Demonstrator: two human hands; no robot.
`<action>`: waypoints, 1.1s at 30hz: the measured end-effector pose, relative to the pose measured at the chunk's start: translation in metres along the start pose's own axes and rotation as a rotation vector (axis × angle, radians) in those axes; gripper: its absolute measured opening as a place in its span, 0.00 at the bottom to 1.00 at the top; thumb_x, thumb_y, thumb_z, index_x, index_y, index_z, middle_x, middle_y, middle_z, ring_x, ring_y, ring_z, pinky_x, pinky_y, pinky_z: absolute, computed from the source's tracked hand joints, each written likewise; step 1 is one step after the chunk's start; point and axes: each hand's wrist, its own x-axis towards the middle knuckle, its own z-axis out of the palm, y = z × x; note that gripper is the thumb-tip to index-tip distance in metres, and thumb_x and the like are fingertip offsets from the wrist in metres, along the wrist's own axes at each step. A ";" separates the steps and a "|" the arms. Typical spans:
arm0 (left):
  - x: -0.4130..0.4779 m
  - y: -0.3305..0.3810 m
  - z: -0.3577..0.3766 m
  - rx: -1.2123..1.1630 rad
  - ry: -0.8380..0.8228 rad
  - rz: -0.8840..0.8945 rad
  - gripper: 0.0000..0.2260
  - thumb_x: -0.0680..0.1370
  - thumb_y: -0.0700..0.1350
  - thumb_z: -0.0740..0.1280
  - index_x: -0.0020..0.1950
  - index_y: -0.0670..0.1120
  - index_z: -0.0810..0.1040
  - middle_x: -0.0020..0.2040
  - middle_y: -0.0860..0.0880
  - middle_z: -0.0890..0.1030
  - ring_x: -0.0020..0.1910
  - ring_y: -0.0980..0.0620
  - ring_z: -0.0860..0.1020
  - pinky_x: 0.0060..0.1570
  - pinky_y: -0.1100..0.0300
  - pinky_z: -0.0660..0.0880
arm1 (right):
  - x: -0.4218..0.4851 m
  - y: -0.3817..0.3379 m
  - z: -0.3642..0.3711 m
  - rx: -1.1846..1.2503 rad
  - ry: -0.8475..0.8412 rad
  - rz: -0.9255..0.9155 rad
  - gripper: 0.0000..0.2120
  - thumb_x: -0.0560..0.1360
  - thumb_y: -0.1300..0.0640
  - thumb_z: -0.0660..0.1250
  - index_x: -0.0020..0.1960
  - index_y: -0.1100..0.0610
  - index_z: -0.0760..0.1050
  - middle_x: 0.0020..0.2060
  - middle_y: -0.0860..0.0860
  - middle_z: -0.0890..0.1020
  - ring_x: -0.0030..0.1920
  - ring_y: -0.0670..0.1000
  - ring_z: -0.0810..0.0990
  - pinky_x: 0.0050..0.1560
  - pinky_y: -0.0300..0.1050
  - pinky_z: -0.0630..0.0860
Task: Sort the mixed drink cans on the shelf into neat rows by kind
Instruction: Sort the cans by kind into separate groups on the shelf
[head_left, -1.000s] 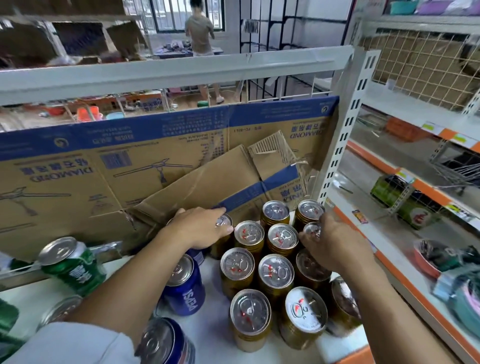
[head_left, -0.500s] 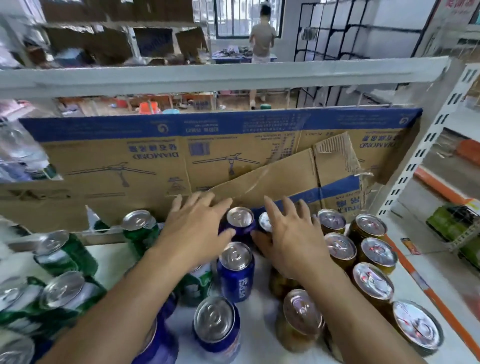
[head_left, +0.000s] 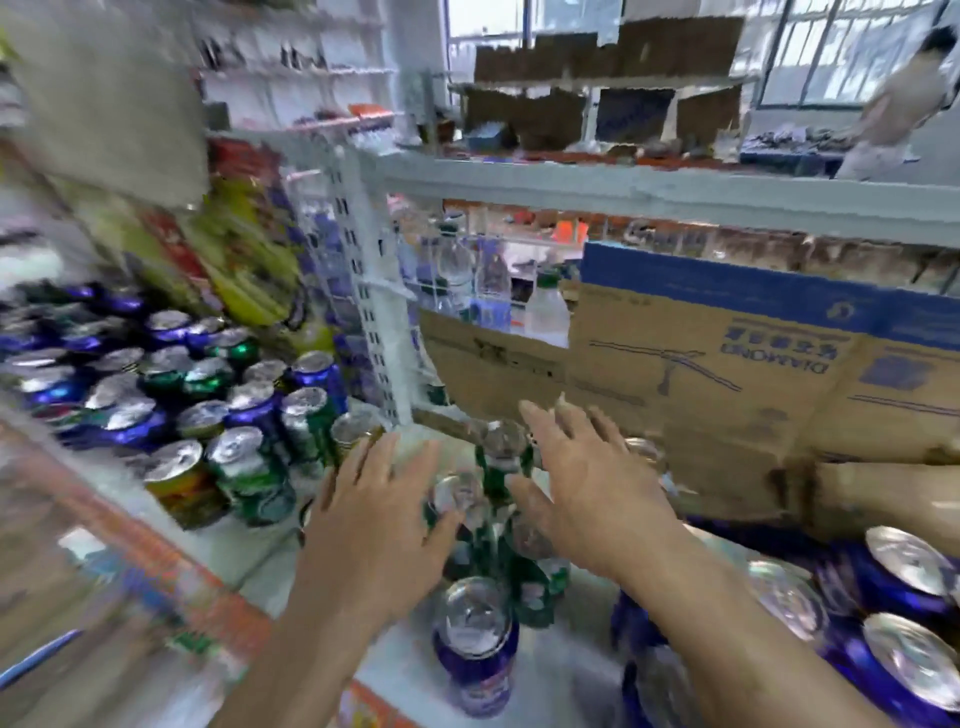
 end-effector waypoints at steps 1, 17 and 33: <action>0.000 -0.019 -0.001 -0.014 -0.010 -0.046 0.29 0.80 0.62 0.54 0.78 0.59 0.47 0.79 0.52 0.49 0.78 0.49 0.47 0.75 0.50 0.51 | 0.012 -0.016 0.003 0.004 -0.012 -0.038 0.32 0.80 0.43 0.56 0.78 0.46 0.43 0.77 0.51 0.52 0.77 0.59 0.48 0.74 0.58 0.57; 0.025 -0.222 -0.007 -0.063 0.042 -0.309 0.29 0.79 0.60 0.59 0.76 0.56 0.55 0.76 0.55 0.56 0.74 0.51 0.57 0.66 0.53 0.66 | 0.175 -0.164 0.099 -0.081 -0.267 -0.078 0.29 0.73 0.49 0.68 0.70 0.53 0.60 0.65 0.58 0.69 0.62 0.62 0.72 0.59 0.56 0.72; 0.065 -0.271 0.015 -0.187 -0.056 -0.384 0.30 0.70 0.51 0.74 0.68 0.58 0.65 0.60 0.45 0.70 0.59 0.39 0.71 0.56 0.47 0.72 | 0.136 -0.218 0.054 -0.175 -0.018 -0.118 0.22 0.70 0.43 0.68 0.60 0.49 0.67 0.47 0.51 0.65 0.39 0.55 0.71 0.38 0.46 0.67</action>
